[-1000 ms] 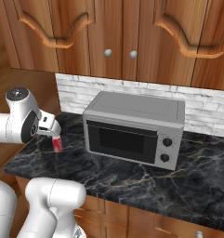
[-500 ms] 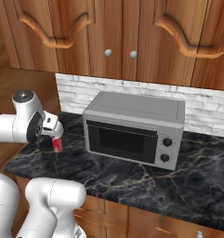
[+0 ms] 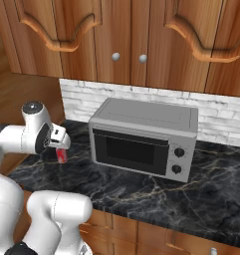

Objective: Four empty soda cans are scattered around the kitchen. Gather all the cans and cluster them next to the stove for recycling.

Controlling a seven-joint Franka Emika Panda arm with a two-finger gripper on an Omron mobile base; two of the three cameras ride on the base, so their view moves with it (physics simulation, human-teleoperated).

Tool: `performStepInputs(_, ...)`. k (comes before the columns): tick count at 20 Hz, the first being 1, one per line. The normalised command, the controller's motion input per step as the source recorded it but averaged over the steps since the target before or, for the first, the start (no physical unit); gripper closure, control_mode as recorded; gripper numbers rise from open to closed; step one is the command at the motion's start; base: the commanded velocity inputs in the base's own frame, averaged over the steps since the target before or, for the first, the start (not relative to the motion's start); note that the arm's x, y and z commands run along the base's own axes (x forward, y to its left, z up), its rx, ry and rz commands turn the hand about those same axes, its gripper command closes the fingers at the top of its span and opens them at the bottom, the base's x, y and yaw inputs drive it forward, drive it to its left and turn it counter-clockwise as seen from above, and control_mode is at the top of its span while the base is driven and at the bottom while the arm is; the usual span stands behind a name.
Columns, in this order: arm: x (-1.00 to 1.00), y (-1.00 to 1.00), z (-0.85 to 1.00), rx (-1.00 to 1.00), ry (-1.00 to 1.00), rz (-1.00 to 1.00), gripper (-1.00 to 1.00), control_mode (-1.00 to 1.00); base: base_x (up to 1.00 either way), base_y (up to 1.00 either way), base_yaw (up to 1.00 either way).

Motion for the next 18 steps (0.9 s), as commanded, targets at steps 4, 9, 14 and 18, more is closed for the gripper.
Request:
performStepInputs(4,0.26,0.05,-0.12,0.0,0.03,0.0,-1.0,-1.0,0.0,0.0,0.0)
performStepInputs(9,0.24,0.13,-0.1,0.0,0.01,0.0,-1.0,-1.0,0.0,0.0,0.0)
performStepInputs(14,0.22,0.12,-0.15,0.0,0.01,0.0,-1.0,-1.0,0.0,0.0,0.0)
performStepInputs(18,0.24,0.04,-0.19,0.0,0.01,0.0,-1.0,-1.0,0.0,0.0,0.0)
